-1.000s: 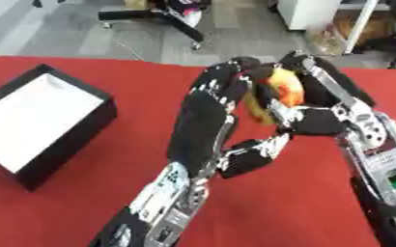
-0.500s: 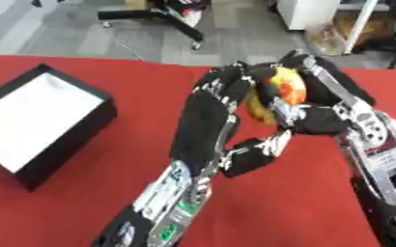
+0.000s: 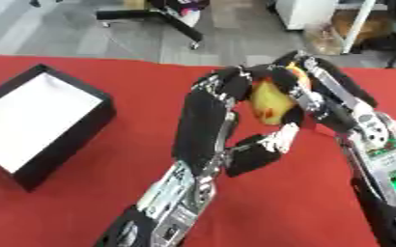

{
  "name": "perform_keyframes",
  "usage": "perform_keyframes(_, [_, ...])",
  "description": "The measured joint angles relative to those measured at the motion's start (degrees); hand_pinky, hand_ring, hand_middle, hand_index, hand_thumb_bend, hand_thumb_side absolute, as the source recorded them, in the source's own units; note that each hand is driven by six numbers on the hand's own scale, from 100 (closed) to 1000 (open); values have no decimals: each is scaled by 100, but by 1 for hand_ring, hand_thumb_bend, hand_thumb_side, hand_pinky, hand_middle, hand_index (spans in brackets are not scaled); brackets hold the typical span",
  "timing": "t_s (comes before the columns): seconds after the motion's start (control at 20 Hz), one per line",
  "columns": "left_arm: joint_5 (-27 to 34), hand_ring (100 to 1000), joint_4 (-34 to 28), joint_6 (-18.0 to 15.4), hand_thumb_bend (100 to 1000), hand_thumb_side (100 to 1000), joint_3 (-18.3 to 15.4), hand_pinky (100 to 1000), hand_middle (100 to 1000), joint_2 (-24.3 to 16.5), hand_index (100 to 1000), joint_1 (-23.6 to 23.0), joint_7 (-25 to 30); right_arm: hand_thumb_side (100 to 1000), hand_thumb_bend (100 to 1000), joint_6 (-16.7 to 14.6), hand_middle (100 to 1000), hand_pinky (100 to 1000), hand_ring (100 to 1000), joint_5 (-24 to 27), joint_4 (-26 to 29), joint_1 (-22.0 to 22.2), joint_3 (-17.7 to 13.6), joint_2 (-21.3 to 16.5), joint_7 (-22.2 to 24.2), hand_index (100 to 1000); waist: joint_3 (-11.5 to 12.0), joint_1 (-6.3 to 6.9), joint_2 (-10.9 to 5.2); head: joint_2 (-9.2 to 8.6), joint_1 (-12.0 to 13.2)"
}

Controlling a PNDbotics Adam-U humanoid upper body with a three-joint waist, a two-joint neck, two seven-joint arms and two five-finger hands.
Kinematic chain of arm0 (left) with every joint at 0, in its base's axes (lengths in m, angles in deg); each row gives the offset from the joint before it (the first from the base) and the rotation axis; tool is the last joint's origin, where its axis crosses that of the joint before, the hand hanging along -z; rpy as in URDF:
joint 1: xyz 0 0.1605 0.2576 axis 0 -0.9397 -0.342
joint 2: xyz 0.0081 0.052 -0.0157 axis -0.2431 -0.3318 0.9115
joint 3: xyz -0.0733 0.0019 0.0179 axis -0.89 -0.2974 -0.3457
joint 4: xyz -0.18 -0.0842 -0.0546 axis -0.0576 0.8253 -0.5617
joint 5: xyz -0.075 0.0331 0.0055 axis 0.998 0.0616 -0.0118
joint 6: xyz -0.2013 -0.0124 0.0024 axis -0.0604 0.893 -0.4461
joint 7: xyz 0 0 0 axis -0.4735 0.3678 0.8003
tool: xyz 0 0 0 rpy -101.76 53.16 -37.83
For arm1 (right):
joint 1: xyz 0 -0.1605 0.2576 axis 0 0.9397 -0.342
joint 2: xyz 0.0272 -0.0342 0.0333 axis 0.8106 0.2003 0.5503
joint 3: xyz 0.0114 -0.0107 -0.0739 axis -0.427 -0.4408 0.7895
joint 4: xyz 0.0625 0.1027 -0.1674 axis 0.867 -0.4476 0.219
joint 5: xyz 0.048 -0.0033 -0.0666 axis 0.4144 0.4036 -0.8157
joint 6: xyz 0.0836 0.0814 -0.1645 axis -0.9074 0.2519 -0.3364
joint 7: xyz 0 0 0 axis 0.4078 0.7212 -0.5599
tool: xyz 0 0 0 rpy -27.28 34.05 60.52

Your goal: Pick up the objects with one hand, pass them to the other hand, and then place them into the box on the other side of the table.

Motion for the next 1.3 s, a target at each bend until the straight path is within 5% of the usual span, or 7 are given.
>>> perform_keyframes(0.75, [125,331,-181,-2,100,502,-124,469,265,-14,294,-107,-251,1000,514,-49,505,898,361,-230,182,99,-407,54,452,712,-35,3,0,4,1])
perform_keyframes(1.3, [495,335,-931,347,100,483,-637,472,273,-686,304,-367,-294,1000,487,312,504,909,373,-648,562,361,-1267,52,-267,706,-68,114,0,-166,434])
